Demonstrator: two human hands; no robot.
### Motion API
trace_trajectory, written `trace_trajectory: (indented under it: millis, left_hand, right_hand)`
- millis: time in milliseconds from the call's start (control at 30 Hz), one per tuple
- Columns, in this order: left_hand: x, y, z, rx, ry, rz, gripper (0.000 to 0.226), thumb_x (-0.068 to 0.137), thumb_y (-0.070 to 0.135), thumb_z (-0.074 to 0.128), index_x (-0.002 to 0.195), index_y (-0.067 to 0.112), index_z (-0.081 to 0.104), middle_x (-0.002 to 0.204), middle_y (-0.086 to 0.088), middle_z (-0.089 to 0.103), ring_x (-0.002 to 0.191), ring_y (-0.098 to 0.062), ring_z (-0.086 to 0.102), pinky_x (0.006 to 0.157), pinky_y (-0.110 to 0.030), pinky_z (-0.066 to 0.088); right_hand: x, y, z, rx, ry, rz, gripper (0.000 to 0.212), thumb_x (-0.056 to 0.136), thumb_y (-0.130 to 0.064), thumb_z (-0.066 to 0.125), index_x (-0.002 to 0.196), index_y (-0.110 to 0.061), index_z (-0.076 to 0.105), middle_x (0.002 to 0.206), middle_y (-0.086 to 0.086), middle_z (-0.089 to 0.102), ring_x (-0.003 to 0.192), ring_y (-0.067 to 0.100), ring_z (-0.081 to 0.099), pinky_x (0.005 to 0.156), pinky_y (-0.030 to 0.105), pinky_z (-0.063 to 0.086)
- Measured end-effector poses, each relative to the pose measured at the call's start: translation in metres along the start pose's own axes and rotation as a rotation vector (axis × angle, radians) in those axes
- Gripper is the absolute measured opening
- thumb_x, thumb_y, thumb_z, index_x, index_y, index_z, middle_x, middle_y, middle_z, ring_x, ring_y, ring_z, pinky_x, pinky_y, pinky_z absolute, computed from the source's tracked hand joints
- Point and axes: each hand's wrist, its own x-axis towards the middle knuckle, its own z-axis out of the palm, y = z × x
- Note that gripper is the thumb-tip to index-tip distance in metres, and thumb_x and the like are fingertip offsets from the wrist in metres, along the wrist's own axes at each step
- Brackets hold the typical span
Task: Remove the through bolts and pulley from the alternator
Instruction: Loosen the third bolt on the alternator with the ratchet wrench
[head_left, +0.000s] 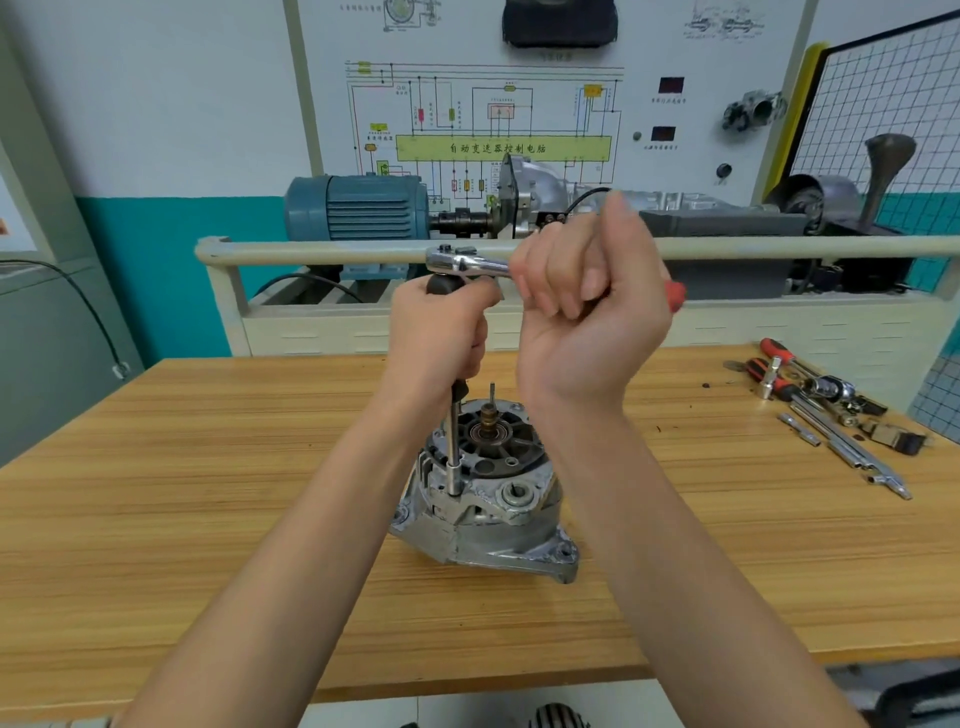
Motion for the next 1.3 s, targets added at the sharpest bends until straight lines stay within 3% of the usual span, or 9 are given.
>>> trace_trajectory:
  millis: [100,200,333,500,633,867,1000,1167,1300]
  left_hand:
    - [-0.001,-0.002,0.001,0.010,0.031,0.033,0.045,0.081,-0.005,0.054,0.049,0.020,0.036,0.038,0.007,0.030,0.034,-0.009,0.021,0.037,-0.015,0.016]
    - [-0.001,-0.002,-0.006,-0.028,-0.062,0.036,0.042,0.083,-0.005,0.055,0.055,0.018,0.034,0.039,0.008,0.028,0.033,-0.008,0.019,0.036,-0.015,0.018]
    - [0.004,0.003,-0.025,-0.134,-0.305,-0.019,0.041,0.083,0.000,0.059,0.051,0.016,0.039,0.037,0.005,0.030,0.031,-0.009,0.023,0.037,-0.015,0.022]
    - [0.006,0.005,-0.030,-0.236,-0.657,-0.110,0.036,0.076,0.011,0.059,0.046,0.017,0.040,0.035,0.007,0.031,0.026,-0.005,0.025,0.034,-0.012,0.023]
    - [0.008,0.003,-0.022,-0.170,-0.543,-0.143,0.042,0.080,0.010,0.053,0.045,0.017,0.032,0.033,0.007,0.024,0.025,-0.004,0.018,0.034,-0.013,0.012]
    - [0.000,0.002,-0.008,-0.046,-0.122,-0.031,0.046,0.087,-0.003,0.052,0.052,0.018,0.030,0.037,0.007,0.025,0.031,-0.008,0.017,0.037,-0.014,0.016]
    - [-0.001,0.001,-0.003,-0.023,-0.006,0.000,0.046,0.081,-0.005,0.053,0.050,0.021,0.031,0.037,0.009,0.026,0.032,-0.007,0.017,0.037,-0.012,0.016]
    - [0.001,0.001,-0.010,-0.011,-0.147,-0.010,0.045,0.086,-0.002,0.056,0.055,0.018,0.031,0.039,0.006,0.026,0.033,-0.010,0.019,0.038,-0.017,0.019]
    - [0.003,0.005,-0.019,-0.116,-0.430,-0.080,0.038,0.082,0.006,0.058,0.050,0.016,0.040,0.038,0.004,0.032,0.030,-0.009,0.026,0.036,-0.017,0.023]
  right_hand:
    - [-0.015,0.003,0.010,-0.155,-0.010,-0.155,0.040,0.086,0.000,0.042,0.050,-0.018,0.039,0.039,-0.001,0.029,0.038,0.013,0.026,0.046,0.031,0.022]
    - [-0.009,0.002,0.008,-0.068,-0.052,-0.100,0.040,0.085,-0.001,0.040,0.049,-0.019,0.038,0.037,-0.002,0.029,0.036,0.012,0.025,0.044,0.030,0.020]
    - [0.020,-0.001,-0.007,0.128,-0.104,0.229,0.052,0.090,-0.007,0.040,0.039,-0.017,0.038,0.035,-0.005,0.029,0.033,0.009,0.023,0.043,0.026,0.023]
    - [0.043,0.006,-0.028,0.578,0.136,0.608,0.051,0.086,-0.014,0.042,0.036,-0.015,0.033,0.031,-0.004,0.025,0.027,0.011,0.025,0.039,0.022,0.020]
    - [0.039,0.005,-0.031,0.558,0.222,0.527,0.057,0.094,-0.015,0.037,0.037,-0.017,0.034,0.033,-0.005,0.024,0.028,0.010,0.022,0.037,0.022,0.021]
    - [0.000,0.001,0.000,0.006,-0.042,0.032,0.046,0.089,-0.005,0.038,0.045,-0.017,0.039,0.038,-0.003,0.030,0.037,0.011,0.026,0.045,0.030,0.022]
    - [-0.014,0.007,0.012,-0.144,-0.037,-0.135,0.037,0.086,0.001,0.041,0.055,-0.019,0.040,0.040,0.000,0.027,0.040,0.013,0.025,0.046,0.036,0.018]
    - [0.013,-0.001,-0.012,0.113,-0.068,0.136,0.050,0.089,-0.007,0.040,0.040,-0.016,0.038,0.036,-0.005,0.030,0.035,0.010,0.025,0.044,0.025,0.025]
    - [0.038,0.002,-0.036,0.485,0.132,0.518,0.048,0.085,-0.014,0.043,0.037,-0.016,0.035,0.033,-0.004,0.026,0.030,0.011,0.025,0.039,0.023,0.025]
